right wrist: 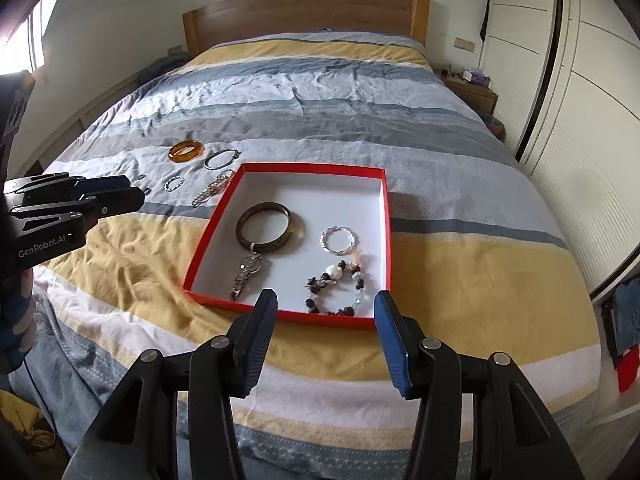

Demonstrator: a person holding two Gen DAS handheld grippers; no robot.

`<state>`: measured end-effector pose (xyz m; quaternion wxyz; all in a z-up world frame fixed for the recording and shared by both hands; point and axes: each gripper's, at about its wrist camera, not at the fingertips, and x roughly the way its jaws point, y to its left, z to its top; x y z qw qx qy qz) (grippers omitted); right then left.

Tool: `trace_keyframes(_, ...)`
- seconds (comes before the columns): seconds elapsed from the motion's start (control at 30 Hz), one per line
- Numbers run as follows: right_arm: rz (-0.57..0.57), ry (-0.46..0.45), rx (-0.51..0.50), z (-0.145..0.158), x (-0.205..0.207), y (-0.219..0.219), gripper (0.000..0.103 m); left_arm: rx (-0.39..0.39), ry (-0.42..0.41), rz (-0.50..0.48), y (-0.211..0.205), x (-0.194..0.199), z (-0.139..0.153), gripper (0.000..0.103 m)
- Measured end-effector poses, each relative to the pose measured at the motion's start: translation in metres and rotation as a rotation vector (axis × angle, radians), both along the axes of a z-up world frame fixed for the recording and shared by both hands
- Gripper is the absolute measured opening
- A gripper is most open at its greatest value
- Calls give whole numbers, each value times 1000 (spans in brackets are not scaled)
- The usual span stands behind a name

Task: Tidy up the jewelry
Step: 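Carry the silver hoop and dark bangle into the red box and release both, then pull both tools back and move toward the remaining jewelry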

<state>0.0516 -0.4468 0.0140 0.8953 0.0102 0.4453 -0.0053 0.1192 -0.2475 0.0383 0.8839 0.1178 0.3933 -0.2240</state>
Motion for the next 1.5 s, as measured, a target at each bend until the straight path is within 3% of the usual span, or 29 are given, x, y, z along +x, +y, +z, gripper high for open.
trace_keyframes(0.1, -17, -15, 22, 9, -18, 14, 50, 15, -41, 11, 17, -22, 11, 33)
trace_keyframes(0.63, 13, -122, 34, 58, -90, 91, 50, -22, -172, 92, 105, -117, 62, 34)
trace_keyframes(0.7, 17, -133, 34, 63, -97, 99, 50, -32, -189, 102, 115, -129, 66, 36)
trace_keyframes(0.77, 25, -142, 34, 68, -105, 109, 50, -46, -209, 116, 126, -140, 70, 45)
trace_keyframes(0.93, 68, -165, 25, 80, -119, 136, 50, -80, -246, 157, 158, -159, 74, 45)
trace_keyframes(1.17, 140, -187, 23, 90, -119, 164, 50, -108, -183, 303, 232, -153, 60, 45)
trace_keyframes(1.5, 180, -158, 66, 76, -100, 177, 50, -113, -95, 488, 314, -139, 34, 45)
